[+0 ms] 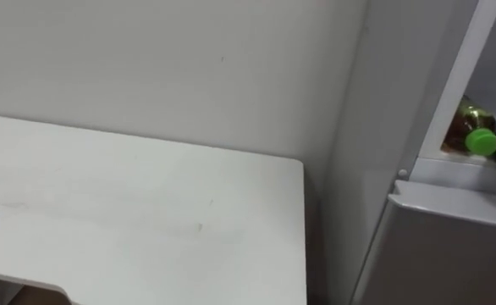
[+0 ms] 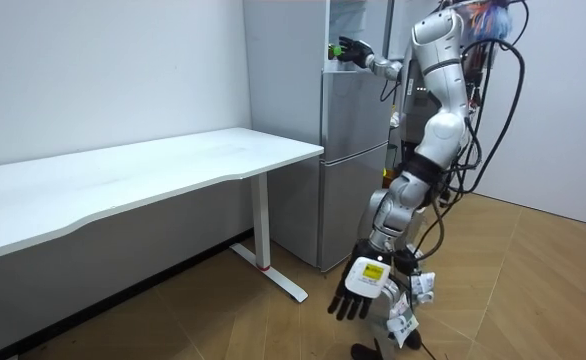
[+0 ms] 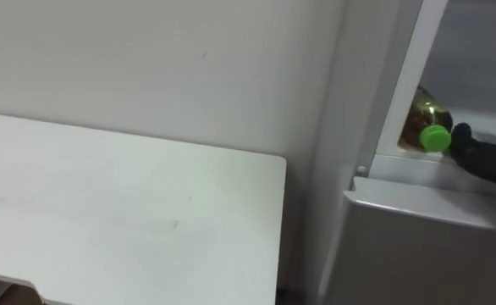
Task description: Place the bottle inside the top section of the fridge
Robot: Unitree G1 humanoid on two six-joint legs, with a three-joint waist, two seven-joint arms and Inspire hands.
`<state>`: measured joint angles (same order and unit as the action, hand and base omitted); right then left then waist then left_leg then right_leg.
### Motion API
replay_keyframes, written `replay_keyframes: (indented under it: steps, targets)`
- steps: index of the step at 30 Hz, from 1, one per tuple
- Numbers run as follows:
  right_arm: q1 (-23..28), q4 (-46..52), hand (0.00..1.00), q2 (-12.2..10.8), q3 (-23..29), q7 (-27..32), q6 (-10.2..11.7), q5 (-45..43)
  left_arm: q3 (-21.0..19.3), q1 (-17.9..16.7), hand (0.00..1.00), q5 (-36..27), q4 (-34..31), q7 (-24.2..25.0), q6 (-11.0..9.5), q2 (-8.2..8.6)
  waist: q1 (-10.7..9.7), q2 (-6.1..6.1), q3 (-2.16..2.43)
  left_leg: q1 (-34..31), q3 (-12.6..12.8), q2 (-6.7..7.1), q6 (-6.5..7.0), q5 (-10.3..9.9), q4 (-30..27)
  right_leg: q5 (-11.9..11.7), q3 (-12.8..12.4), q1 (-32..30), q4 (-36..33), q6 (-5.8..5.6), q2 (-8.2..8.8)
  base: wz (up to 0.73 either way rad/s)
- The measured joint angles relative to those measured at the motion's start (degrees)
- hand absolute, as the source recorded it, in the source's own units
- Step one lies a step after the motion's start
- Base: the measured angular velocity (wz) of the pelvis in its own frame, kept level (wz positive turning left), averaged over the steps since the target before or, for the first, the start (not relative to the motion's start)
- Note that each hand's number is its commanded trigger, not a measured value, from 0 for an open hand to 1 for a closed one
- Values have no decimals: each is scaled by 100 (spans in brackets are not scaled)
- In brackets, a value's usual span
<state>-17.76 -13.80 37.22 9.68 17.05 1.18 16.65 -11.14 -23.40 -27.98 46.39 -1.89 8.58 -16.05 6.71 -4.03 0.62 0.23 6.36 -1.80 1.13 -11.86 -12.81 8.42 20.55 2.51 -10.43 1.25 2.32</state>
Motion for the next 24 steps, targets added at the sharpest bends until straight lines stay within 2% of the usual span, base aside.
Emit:
replay_keyframes:
  steps: [3,5,10,11,14,22,24]
  targets:
    - [352,278,0,-33,101,39,-24,-127,-178,0,0,5,-43,14,-25,39,-37,12,-7,110,11,9,1,-7,69,4,-28,91,-4,-7,1,-4]
    - [535,528,0,-67,139,48,-137,-177,-239,-2,0,-3,-54,11,-41,63,-105,21,-16,180,16,31,5,-7,110,20,-104,132,-5,-32,8,-6]
    - [645,726,0,-72,140,57,-261,-160,-236,2,0,-4,-42,11,-58,123,-226,56,-39,246,134,45,11,-8,139,37,-299,133,-15,-61,12,-13]
    - [731,845,0,-72,142,57,-261,-151,-236,4,0,-5,-39,11,-69,139,-247,42,-29,251,147,45,12,-9,139,37,-321,130,-15,-61,11,-8]
    - [814,989,0,-71,144,62,-311,-124,-237,-3,0,-3,-36,11,-72,168,-322,53,-36,285,175,45,13,-8,148,37,-346,132,-21,-61,10,-6]
    - [908,1223,0,-88,180,259,-380,-333,-238,10,0,142,279,1,-194,233,-333,88,-39,442,410,33,14,-7,272,38,-501,142,-22,-61,-38,-13]
    - [1062,1644,0,-225,336,352,-379,-325,-242,17,0,142,445,32,-273,255,-335,96,-42,460,436,32,14,-7,303,38,-498,138,-21,-63,-39,-9]
